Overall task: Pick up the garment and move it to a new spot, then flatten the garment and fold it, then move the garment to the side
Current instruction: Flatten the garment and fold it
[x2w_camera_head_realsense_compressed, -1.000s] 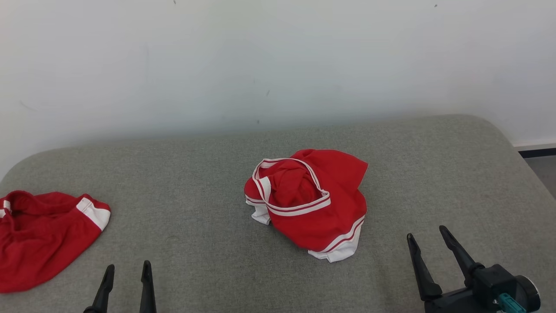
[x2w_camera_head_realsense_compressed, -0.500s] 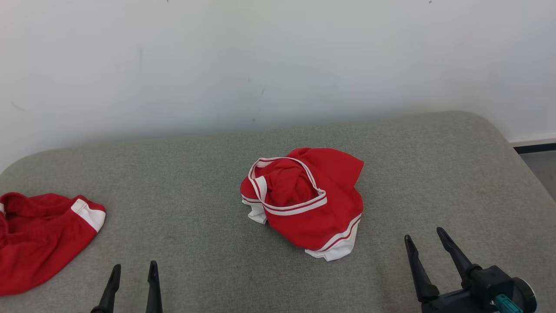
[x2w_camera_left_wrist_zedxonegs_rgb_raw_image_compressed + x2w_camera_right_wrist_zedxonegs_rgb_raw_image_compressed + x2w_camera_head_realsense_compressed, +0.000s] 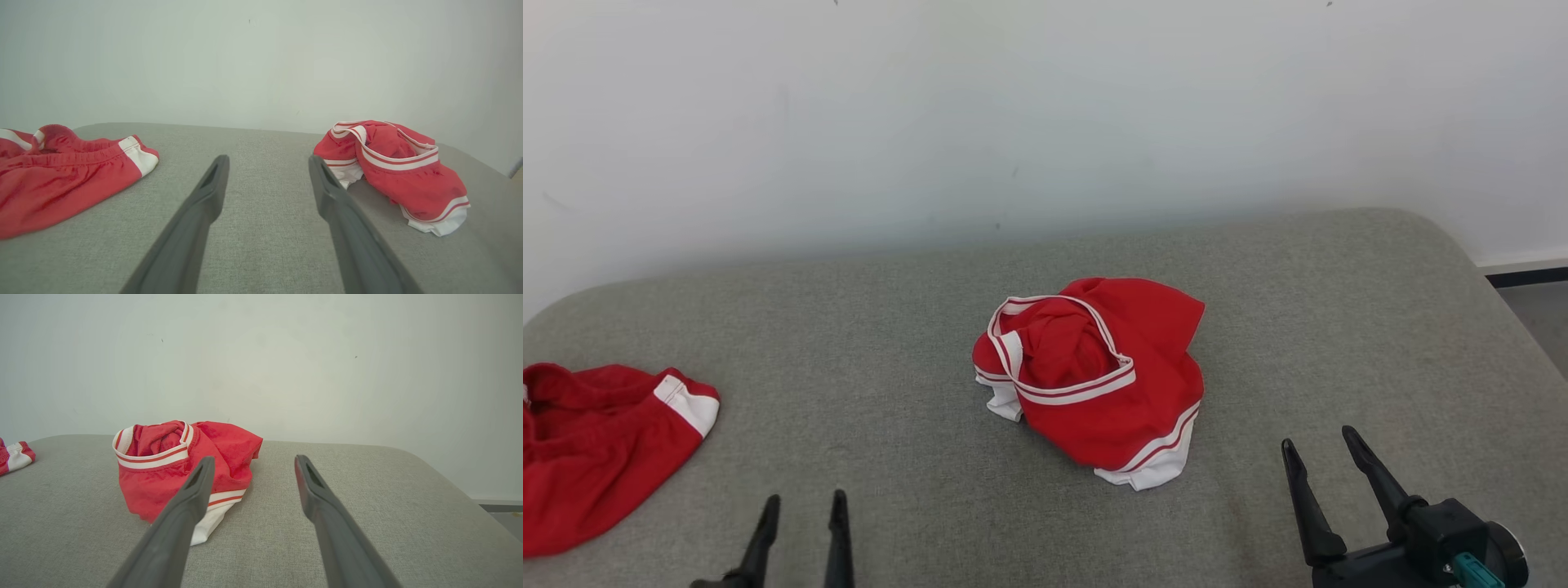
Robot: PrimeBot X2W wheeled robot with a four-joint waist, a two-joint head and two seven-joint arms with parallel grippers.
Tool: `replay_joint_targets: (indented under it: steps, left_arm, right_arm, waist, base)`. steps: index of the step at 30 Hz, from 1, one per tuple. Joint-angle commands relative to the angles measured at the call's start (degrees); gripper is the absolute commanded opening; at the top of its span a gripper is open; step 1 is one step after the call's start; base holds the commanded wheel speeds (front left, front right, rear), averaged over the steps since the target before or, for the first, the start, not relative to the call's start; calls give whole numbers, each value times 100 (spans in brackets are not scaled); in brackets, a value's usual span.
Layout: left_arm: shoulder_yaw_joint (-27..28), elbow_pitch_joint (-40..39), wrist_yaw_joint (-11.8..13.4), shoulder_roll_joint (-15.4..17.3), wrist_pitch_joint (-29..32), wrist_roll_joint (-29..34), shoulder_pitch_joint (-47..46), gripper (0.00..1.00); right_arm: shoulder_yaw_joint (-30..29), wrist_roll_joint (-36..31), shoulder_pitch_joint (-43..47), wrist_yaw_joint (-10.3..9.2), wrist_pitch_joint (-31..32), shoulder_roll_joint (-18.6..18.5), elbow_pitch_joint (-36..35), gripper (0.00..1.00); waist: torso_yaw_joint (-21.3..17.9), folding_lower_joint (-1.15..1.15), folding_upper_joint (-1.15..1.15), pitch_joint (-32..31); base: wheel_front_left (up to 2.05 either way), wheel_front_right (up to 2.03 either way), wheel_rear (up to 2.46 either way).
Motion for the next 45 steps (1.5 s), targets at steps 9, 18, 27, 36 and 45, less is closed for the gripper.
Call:
replay_joint_targets:
  steps: [9, 18, 27, 36, 45]
  left_arm:
    - [-655, 837, -408, -9, 993, -373, -1417, 100]
    - [-1450, 1626, -421, -8, 2176, -1151, -2743, 100]
    - [-2028, 2427, 42, 1, 2599, -1689, -3500, 100]
    - [-2135, 3073, 662, 3, 2669, -1564, -3937, 100]
    - [-2353, 3359, 924, 3, 2950, -1424, -4070, 82]
  right_arm:
    - [174, 49, -72, 5, -18, 55, -37, 100]
    - [658, 108, -305, 5, -17, 94, 35, 100]
    - [1056, 253, -598, 5, -17, 165, 70, 100]
    - [1068, 305, -592, 5, -17, 219, 108, 100]
    - [1077, 317, -540, 5, -17, 248, 126, 100]
  waist:
    - [-401, 0, 0, 158]
    - [-1242, 0, 0, 505]
    - [-1988, 0, 0, 861]
    - [-2249, 0, 0, 888]
    - [-2193, 0, 0, 800]
  base:
    - [0, 0, 0]
    - [0, 0, 0]
    - [0, 0, 0]
    - [0, 0, 0]
    - [0, 0, 0]
